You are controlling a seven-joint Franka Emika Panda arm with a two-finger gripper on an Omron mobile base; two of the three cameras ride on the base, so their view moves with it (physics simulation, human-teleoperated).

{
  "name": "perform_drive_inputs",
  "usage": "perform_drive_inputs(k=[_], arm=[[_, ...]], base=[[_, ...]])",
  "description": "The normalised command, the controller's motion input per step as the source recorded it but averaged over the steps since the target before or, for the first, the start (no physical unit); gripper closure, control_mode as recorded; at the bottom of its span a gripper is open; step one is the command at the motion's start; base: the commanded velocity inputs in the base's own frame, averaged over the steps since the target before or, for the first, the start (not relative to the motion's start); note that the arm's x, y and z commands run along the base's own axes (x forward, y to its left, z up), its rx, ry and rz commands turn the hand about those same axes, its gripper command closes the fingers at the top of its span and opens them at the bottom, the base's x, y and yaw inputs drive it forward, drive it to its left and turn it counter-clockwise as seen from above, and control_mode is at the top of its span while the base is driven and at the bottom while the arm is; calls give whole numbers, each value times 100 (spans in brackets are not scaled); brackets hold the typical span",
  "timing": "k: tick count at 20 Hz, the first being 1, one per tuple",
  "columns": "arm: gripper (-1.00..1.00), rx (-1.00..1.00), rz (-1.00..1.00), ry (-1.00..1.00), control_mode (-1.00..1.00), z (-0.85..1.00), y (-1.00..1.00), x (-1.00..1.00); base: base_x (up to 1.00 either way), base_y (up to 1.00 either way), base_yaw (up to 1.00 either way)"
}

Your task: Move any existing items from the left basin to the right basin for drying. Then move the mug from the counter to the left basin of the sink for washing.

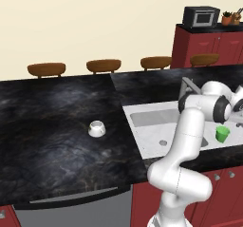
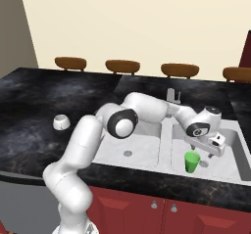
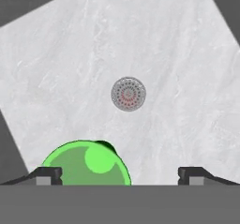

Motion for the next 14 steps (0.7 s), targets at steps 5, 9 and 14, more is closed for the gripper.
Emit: perform_drive_inputs(k=[5,9,14], arm=[[-100,0,0,4,-100,43,10,-4],[-100,0,0,4,-100,48,18,-6],[-100,0,0,3,-100,53,31,-11]], base=[[0,0,0],[0,0,0],[0,0,0]])
